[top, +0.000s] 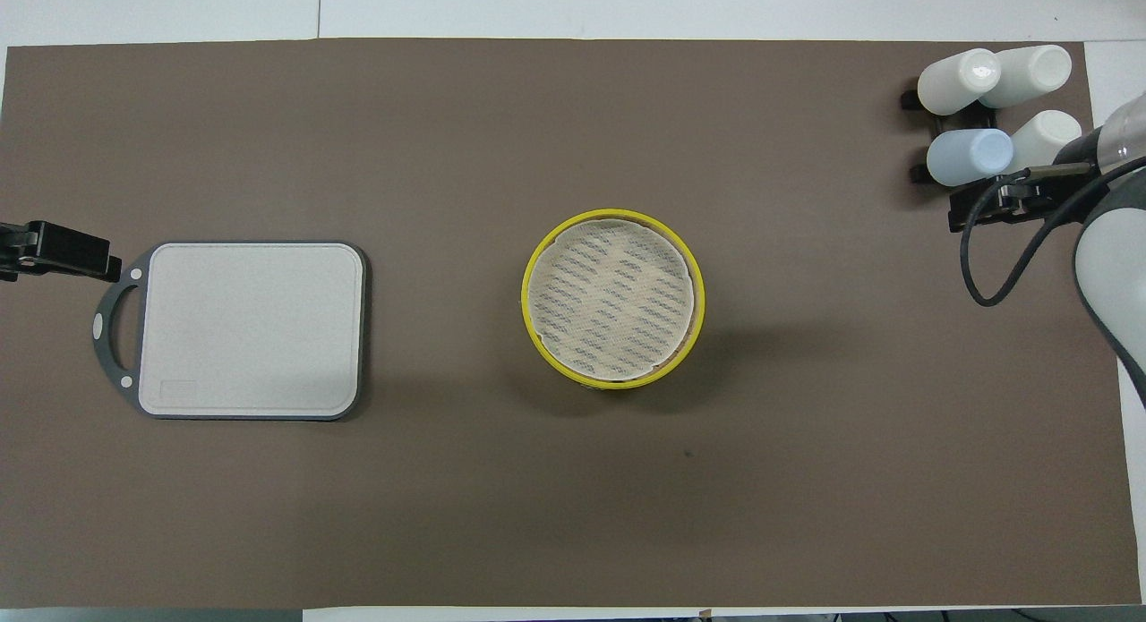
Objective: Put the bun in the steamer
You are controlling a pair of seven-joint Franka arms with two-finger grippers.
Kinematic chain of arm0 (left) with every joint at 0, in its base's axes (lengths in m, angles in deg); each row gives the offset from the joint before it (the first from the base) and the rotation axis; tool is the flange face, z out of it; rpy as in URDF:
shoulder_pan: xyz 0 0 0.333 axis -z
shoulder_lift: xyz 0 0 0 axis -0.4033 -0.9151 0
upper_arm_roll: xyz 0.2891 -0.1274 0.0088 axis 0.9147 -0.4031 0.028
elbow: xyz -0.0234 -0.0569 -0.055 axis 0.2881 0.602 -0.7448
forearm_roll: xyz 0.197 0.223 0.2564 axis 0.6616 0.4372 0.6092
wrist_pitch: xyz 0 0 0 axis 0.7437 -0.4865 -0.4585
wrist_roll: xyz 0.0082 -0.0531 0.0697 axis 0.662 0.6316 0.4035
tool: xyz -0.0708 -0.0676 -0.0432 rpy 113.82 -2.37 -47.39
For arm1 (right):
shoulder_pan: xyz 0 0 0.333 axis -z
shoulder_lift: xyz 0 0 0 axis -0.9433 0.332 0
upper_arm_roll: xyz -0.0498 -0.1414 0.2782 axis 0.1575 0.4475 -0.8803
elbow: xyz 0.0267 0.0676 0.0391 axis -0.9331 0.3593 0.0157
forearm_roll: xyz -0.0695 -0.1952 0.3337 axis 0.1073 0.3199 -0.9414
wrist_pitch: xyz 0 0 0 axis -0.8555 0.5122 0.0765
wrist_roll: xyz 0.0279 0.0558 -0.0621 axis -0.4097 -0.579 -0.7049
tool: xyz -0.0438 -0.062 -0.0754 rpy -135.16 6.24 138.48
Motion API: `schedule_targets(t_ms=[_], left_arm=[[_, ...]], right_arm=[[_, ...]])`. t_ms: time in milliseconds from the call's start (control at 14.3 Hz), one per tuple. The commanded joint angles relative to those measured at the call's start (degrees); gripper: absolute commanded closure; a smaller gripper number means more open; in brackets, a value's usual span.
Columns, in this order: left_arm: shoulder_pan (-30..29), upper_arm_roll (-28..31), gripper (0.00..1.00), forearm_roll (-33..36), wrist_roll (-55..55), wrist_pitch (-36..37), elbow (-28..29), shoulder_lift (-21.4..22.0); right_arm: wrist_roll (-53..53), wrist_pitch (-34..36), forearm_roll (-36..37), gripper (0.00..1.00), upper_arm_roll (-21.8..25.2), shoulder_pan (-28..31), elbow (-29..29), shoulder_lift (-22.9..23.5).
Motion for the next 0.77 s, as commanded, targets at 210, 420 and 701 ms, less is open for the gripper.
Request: schedule_targets(t_ms=[210, 420, 701], left_arm=[[0.45, 0.38, 0.0, -0.16, -0.03, -0.64, 0.16, 0.42], [0.45, 0.38, 0.0, -0.16, -0.03, -0.64, 0.16, 0.42], [0.45, 0.38, 0.0, -0.07, -0.03, -0.64, 0.16, 0.42]], right_arm=[[-0.23, -1.56, -0.98, 0.0, -0.5, 1.56, 1.86, -1.26], [0.03, -1.55, -0.98, 0.0, -0.5, 2.0, 1.86, -1.26], [0.3, -1.47, -0.98, 0.0, -0.5, 1.82, 1.86, -1.35]])
